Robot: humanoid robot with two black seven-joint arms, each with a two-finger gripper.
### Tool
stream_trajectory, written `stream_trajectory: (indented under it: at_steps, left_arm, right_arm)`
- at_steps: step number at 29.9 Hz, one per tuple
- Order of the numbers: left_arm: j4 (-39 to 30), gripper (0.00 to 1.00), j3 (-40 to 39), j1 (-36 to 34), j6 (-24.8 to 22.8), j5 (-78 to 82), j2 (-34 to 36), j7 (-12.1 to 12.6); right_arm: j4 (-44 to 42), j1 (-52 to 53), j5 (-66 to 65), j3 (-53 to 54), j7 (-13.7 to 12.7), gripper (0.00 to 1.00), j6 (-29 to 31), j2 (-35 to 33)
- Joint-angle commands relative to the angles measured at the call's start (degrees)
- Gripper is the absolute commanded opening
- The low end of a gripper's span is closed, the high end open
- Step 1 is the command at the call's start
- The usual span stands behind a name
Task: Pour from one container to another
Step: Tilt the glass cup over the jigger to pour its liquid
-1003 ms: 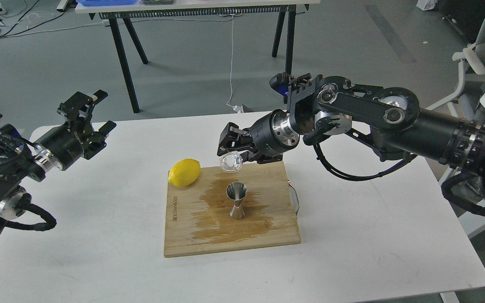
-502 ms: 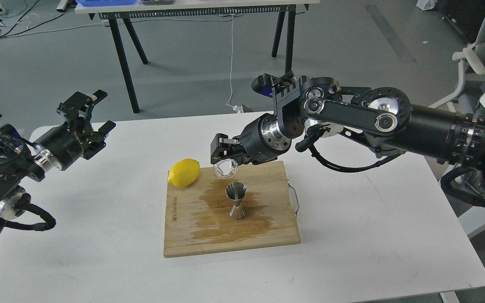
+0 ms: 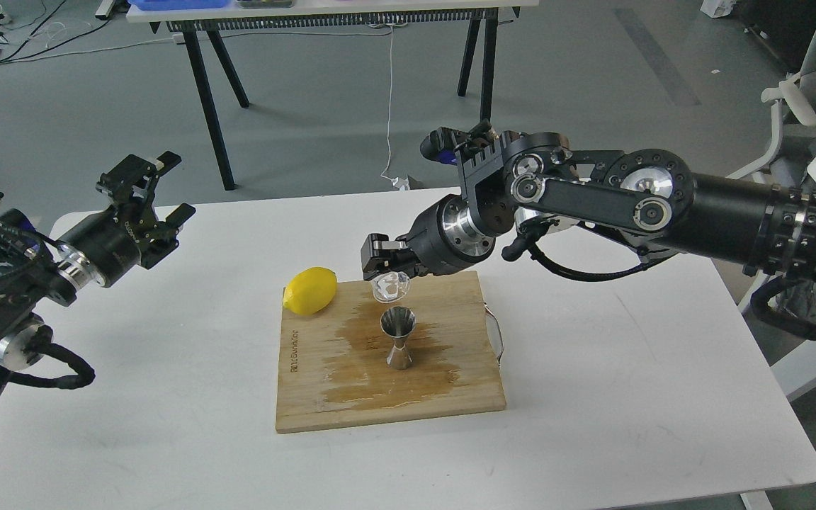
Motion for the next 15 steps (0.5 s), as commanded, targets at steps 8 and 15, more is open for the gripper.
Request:
stream_trajectory:
  at_steps: [8, 15]
  left_arm:
    - [0.0, 0.99, 0.0, 0.1, 0.0, 0.0, -0.2, 0.0]
    - [0.0, 0.99, 0.0, 0.1, 0.0, 0.0, -0.3, 0.0]
  right_arm:
    - [1.2, 0.3, -3.1, -1.8, 0.0, 0.23, 0.0, -0.8]
    - [1.7, 0.3, -4.6, -2.2, 0.0, 0.23, 0.0, -0.8]
